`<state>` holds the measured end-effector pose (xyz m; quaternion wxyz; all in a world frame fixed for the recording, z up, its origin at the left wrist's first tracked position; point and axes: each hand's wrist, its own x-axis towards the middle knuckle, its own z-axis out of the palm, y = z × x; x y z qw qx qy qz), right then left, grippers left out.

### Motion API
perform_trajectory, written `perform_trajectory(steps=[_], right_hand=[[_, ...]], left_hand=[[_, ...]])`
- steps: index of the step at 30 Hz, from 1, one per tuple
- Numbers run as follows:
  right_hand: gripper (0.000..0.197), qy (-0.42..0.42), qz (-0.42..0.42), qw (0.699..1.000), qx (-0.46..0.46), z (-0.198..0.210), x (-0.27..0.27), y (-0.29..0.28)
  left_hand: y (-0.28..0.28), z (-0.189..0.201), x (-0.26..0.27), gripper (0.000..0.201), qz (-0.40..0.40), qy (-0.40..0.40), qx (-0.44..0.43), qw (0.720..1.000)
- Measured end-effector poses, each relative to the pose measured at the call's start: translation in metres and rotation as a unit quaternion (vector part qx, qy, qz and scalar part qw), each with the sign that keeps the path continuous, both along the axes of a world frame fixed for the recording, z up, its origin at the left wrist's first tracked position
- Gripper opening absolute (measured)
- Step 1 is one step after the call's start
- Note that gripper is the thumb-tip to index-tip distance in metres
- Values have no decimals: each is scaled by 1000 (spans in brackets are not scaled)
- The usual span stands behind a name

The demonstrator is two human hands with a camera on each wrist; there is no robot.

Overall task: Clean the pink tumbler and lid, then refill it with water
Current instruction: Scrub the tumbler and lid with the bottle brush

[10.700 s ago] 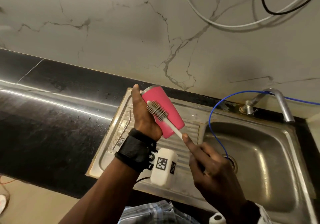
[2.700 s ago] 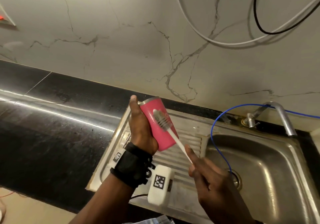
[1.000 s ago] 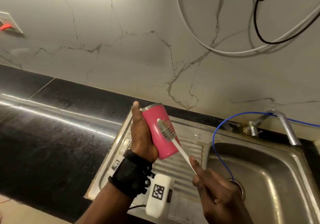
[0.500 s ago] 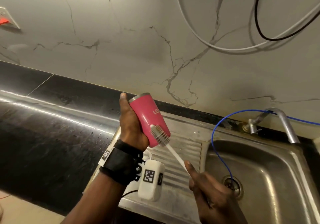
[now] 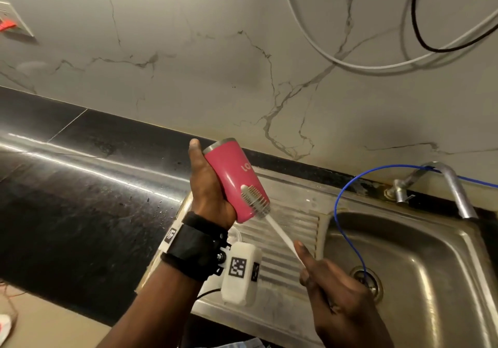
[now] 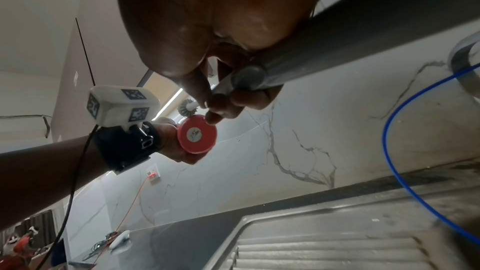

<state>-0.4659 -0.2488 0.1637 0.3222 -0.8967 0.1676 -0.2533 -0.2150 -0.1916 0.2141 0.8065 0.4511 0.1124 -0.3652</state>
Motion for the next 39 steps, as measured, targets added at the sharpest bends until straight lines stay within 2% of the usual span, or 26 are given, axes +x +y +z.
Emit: perform_trajectory(steps=[4, 9, 16, 23, 27, 30, 36, 39], right_hand=[[49, -6, -13, 1000, 12, 3, 13, 3], [57, 2, -10, 1000, 18, -2, -3, 0], [49, 6, -16, 999, 29, 8, 14, 0], [51, 8, -11, 999, 37, 4, -6, 1], [54, 8, -23, 999, 42, 12, 6, 0], [53, -6, -36, 999, 30, 18, 16, 0], [55, 9, -12, 999, 35, 12, -9, 1], [55, 5, -14, 999, 29, 11, -9, 3]], left_hand=[[-5, -7, -11, 82, -12, 11, 24, 1000], [4, -1, 11, 76, 25, 3, -16, 1000], [0, -7, -6, 86, -19, 24, 2, 1000], [6, -2, 5, 80, 7, 23, -24, 999], [2, -13, -14, 95, -40, 40, -15, 998], [-2, -16, -24, 92, -66, 40, -16, 997], [5, -14, -3, 92, -26, 45, -18, 999], [5, -13, -10, 93, -27, 35, -2, 999]])
